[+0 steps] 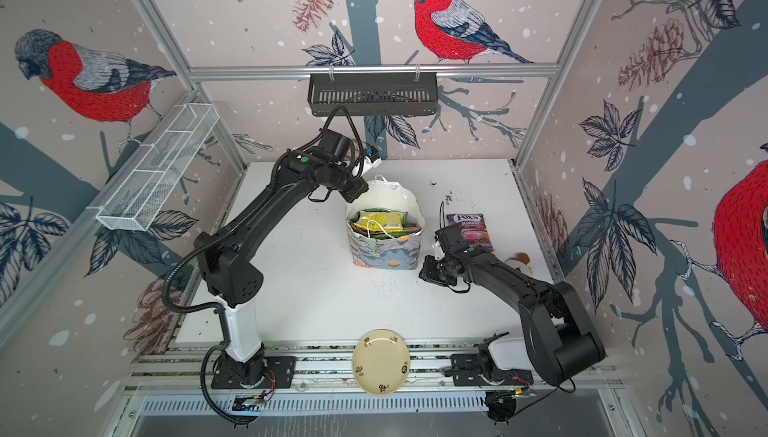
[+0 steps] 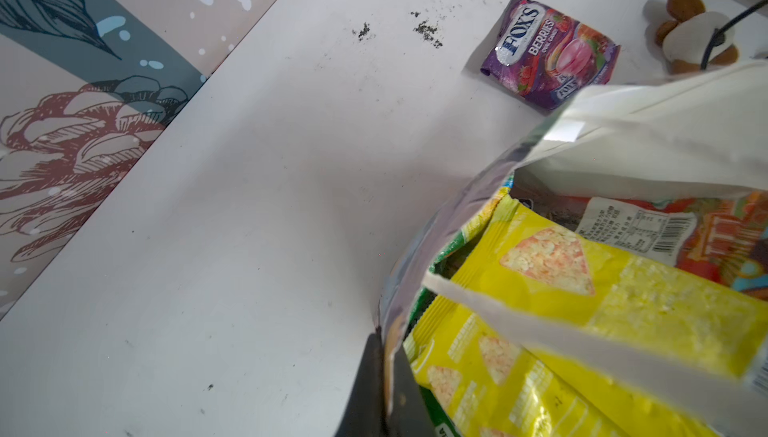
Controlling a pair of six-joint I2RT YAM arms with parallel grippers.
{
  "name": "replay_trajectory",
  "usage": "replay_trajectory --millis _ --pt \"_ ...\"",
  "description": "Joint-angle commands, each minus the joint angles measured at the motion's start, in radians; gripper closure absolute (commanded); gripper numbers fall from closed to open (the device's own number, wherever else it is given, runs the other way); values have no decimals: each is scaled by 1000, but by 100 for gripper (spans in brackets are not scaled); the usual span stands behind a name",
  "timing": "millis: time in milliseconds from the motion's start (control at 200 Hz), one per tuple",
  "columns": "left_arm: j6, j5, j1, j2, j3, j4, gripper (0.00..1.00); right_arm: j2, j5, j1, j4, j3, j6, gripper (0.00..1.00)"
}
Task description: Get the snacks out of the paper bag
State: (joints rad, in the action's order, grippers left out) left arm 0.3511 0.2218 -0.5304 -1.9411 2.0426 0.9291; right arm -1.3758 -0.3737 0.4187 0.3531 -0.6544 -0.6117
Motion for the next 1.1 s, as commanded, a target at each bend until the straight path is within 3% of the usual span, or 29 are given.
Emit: replay_trajectory --millis 0,260,550,1091 --pt "-25 -68 1 8 -1 70 100 -39 -46 11 -104 7 -49 68" --pt "-56 -58 1 14 -9 109 100 -168 -57 12 -225 -25 -66 71" --pt "-94 -33 -2 20 32 182 100 -271 -18 -45 -230 -149 -11 72" --pt "-163 -21 -13 64 13 162 100 -485 20 -102 -191 -435 83 73"
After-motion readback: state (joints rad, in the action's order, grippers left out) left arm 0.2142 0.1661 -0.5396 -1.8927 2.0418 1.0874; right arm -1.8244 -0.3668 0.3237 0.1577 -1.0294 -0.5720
